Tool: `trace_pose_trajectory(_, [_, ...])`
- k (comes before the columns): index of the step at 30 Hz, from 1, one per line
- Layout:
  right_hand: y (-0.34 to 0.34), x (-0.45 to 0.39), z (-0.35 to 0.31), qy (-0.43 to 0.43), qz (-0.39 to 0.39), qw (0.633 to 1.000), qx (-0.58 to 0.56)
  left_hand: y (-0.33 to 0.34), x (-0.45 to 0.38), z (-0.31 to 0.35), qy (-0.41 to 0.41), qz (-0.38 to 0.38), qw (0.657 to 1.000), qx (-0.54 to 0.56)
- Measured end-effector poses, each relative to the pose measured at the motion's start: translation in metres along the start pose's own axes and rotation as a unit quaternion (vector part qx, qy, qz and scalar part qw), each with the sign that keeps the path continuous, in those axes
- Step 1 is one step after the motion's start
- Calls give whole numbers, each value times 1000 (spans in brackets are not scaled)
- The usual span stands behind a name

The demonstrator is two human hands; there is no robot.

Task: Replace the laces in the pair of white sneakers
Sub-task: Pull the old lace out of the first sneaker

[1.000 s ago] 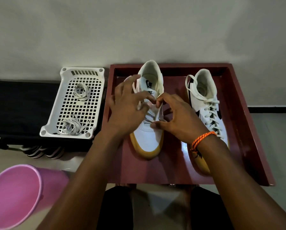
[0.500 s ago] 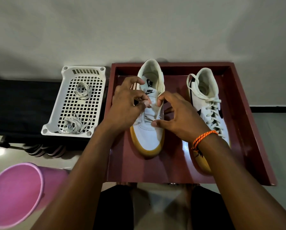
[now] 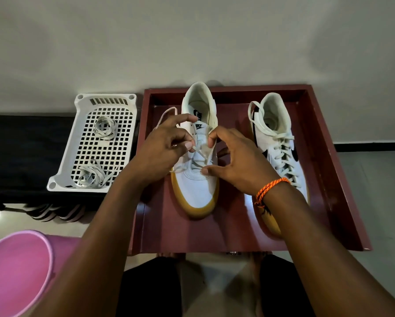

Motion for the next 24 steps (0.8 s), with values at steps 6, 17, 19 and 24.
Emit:
trace_pose_trajectory(6, [-2,1,0,0,1,1000,4,0,6,1,-37,-60,994,78])
trace_pose_trajectory(17, [-2,1,1,-4,-15,1000,2,-23,9,-8,-99,51,993,39])
trace_pose_trajectory(19, [-1,0,1,-5,-22,1000,7,-21,4,-9,-93,77,992,-21])
trace_pose_trajectory(24, [1,0,-4,-21,21,999,19,-15,4,-13,-80,161,980,-88])
Point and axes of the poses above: each hand's wrist, its own x-axis away from the middle knuckle, its own y-axis out of the palm, z = x × y, the point moved 5 cm from there along -x, towards the middle knuckle
